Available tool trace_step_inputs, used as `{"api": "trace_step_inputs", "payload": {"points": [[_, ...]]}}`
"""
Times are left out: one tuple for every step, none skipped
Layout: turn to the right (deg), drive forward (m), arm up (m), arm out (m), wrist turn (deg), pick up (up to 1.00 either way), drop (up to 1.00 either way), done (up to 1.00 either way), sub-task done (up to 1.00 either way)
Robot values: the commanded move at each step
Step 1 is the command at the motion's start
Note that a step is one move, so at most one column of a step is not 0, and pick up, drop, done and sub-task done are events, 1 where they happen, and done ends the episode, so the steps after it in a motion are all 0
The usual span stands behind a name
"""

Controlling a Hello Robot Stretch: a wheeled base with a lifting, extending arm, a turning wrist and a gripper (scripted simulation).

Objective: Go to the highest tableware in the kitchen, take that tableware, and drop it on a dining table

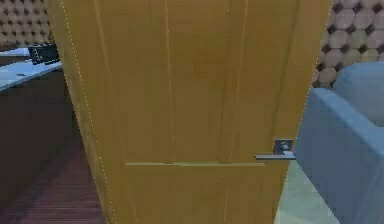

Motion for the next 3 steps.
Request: {"api": "trace_step_inputs", "payload": {"points": [[45.0,0.0,0.0,0.0,0.0,0.0,0.0,0.0,0.0],[45.0,0.0,0.0,0.0,0.0,0.0,0.0,0.0,0.0],[0.0,0.1,0.0,0.0,0.0,0.0,0.0,0.0,0.0]]}}
